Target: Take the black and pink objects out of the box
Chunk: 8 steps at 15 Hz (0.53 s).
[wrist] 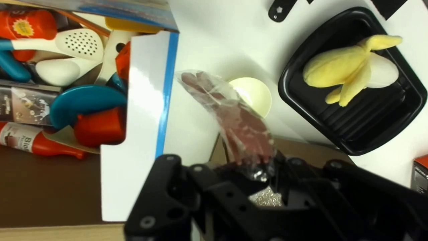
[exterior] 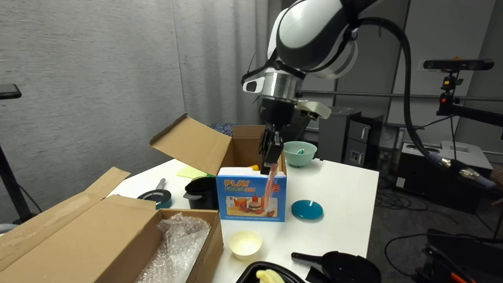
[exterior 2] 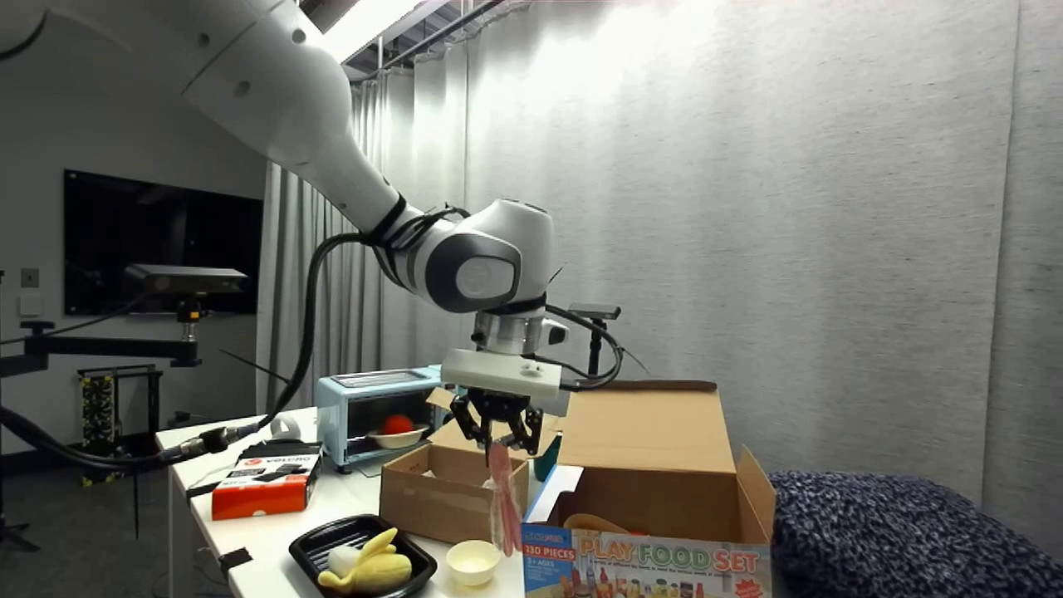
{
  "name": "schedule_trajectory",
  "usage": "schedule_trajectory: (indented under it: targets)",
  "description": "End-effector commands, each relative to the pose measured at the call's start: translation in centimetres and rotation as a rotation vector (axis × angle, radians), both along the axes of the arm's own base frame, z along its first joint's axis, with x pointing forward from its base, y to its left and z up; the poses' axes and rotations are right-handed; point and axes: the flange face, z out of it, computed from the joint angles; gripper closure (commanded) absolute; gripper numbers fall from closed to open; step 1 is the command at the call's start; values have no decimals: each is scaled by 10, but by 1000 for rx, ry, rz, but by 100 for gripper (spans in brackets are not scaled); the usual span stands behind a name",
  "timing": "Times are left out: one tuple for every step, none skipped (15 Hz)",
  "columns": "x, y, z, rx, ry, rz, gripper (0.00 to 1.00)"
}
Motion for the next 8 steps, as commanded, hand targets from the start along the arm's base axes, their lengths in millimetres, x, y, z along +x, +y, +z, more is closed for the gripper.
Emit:
schedule_trajectory:
  targets:
    - [11,31,-41,-26,22,-23,100]
    - [13,40,-51,-30,32,-24,100]
    - [14,45,-58,-36,40,-24,100]
    - [15,49,-66,-41,46,-15,100]
    - [16,53,-72,-56,54,-2,100]
    - [17,55,-76,-64,53,5,100]
    - [18,55,-79,-74,52,14,100]
    - [20,56,-80,-79,46,17,100]
